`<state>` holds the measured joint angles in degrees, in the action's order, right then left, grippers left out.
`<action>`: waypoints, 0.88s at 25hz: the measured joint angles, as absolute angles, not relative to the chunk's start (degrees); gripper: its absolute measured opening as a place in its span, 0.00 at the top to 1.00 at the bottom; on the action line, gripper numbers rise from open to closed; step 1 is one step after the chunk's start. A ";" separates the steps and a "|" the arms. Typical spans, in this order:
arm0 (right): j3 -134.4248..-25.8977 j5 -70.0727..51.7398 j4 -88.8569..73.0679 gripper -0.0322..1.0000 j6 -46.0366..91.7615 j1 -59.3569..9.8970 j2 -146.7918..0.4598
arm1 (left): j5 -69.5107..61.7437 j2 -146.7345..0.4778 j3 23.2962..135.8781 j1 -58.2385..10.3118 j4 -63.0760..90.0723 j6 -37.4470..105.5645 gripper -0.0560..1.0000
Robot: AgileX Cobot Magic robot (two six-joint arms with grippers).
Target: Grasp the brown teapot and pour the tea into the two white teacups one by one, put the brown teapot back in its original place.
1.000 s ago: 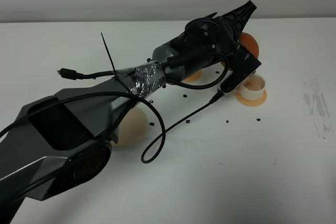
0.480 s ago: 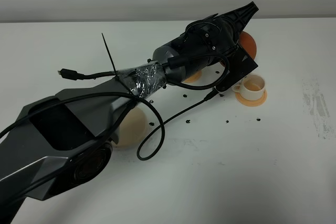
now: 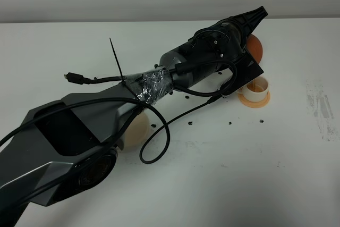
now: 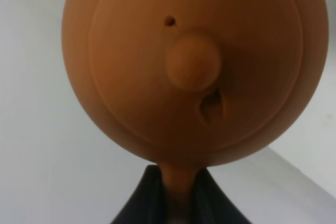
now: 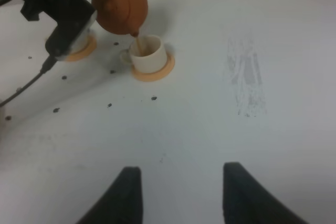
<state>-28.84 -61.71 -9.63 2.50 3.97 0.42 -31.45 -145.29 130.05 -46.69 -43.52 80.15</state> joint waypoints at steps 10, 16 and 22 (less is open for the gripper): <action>-28.84 -61.71 -9.63 0.60 2.50 3.97 0.42 | -30.79 -145.29 130.05 -47.37 -45.80 80.15 0.83; -28.84 -61.71 -9.63 0.60 2.50 3.97 0.42 | -30.62 -145.29 130.05 -47.78 -46.83 80.15 0.83; -28.84 -61.71 -9.63 0.60 2.50 3.97 0.42 | -30.51 -145.29 130.05 -47.85 -48.13 80.20 0.83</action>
